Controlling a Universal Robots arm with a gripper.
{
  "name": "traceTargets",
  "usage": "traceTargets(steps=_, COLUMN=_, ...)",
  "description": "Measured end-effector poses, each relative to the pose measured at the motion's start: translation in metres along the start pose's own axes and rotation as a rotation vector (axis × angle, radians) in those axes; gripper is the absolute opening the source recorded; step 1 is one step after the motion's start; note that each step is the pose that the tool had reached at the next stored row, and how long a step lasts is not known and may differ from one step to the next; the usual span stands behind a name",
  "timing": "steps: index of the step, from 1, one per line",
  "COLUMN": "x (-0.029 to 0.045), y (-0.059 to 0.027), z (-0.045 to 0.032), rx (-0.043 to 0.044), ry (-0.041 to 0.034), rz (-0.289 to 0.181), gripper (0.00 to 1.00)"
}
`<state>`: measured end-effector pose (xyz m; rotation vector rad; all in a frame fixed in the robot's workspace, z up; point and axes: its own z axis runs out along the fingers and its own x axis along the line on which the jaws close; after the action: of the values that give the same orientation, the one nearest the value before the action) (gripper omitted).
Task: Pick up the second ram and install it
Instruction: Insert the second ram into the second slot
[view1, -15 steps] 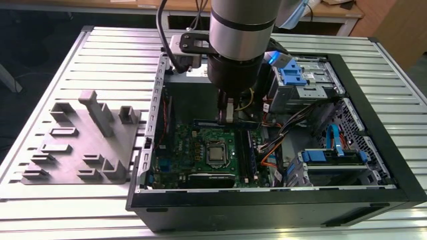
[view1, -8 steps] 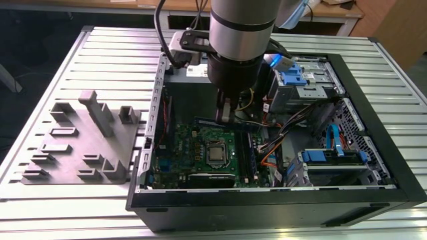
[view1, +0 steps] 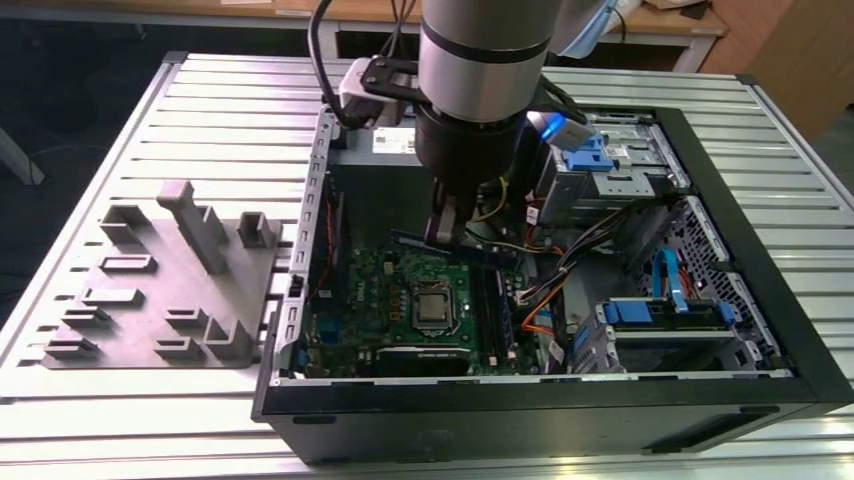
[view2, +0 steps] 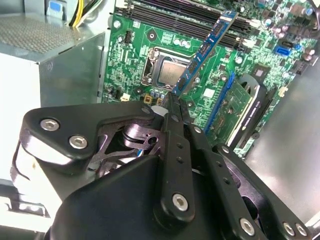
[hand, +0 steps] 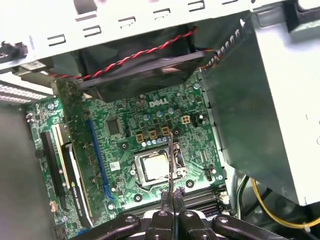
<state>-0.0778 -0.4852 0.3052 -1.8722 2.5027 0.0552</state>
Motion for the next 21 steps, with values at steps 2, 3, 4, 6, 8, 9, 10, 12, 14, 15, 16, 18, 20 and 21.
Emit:
traceTargets(steps=2, x=0.0000, y=0.0000, z=0.0000, rx=0.0008, ry=0.0001, rz=0.019, gripper=0.08)
traceTargets(steps=3, x=0.0000, y=0.0000, z=0.0002, rx=0.0020, ry=0.0000, rz=0.050, gripper=0.08)
traceTargets(steps=4, x=0.0000, y=0.0000, z=0.0002, rx=0.0024, ry=-0.0001, rz=0.061, gripper=0.08)
traceTargets(steps=6, x=0.0000, y=0.0000, z=0.0003, rx=0.0031, ry=-0.0002, rz=0.081, gripper=0.08)
traceTargets(steps=8, x=0.0000, y=-0.0001, z=0.0004, rx=0.0039, ry=0.0000, rz=0.100, gripper=0.08)
traceTargets(steps=9, x=0.0000, y=-0.0001, z=0.0004, rx=0.0043, ry=0.0000, rz=0.109, gripper=0.08)
traceTargets(steps=10, x=0.0000, y=-0.0001, z=0.0005, rx=0.0047, ry=0.0001, rz=0.119, gripper=0.08)
traceTargets(steps=12, x=0.0000, y=-0.0001, z=0.0006, rx=0.0055, ry=0.0003, rz=0.136, gripper=0.08)
traceTargets(steps=14, x=0.0000, y=-0.0002, z=0.0007, rx=0.0062, ry=0.0003, rz=0.154, gripper=0.08)
traceTargets(steps=15, x=-0.0001, y=-0.0002, z=0.0007, rx=0.0065, ry=0.0003, rz=0.162, gripper=0.08)
traceTargets(steps=16, x=-0.0001, y=-0.0003, z=0.0008, rx=0.0068, ry=0.0003, rz=0.170, gripper=0.08)
traceTargets(steps=18, x=-0.0001, y=-0.0005, z=0.0009, rx=0.0074, ry=0.0004, rz=0.185, gripper=0.08)
traceTargets(steps=20, x=-0.0002, y=-0.0008, z=0.0010, rx=0.0081, ry=0.0006, rz=0.201, gripper=0.08)
traceTargets(steps=21, x=-0.0002, y=-0.0009, z=0.0010, rx=0.0085, ry=0.0008, rz=0.208, gripper=0.08)
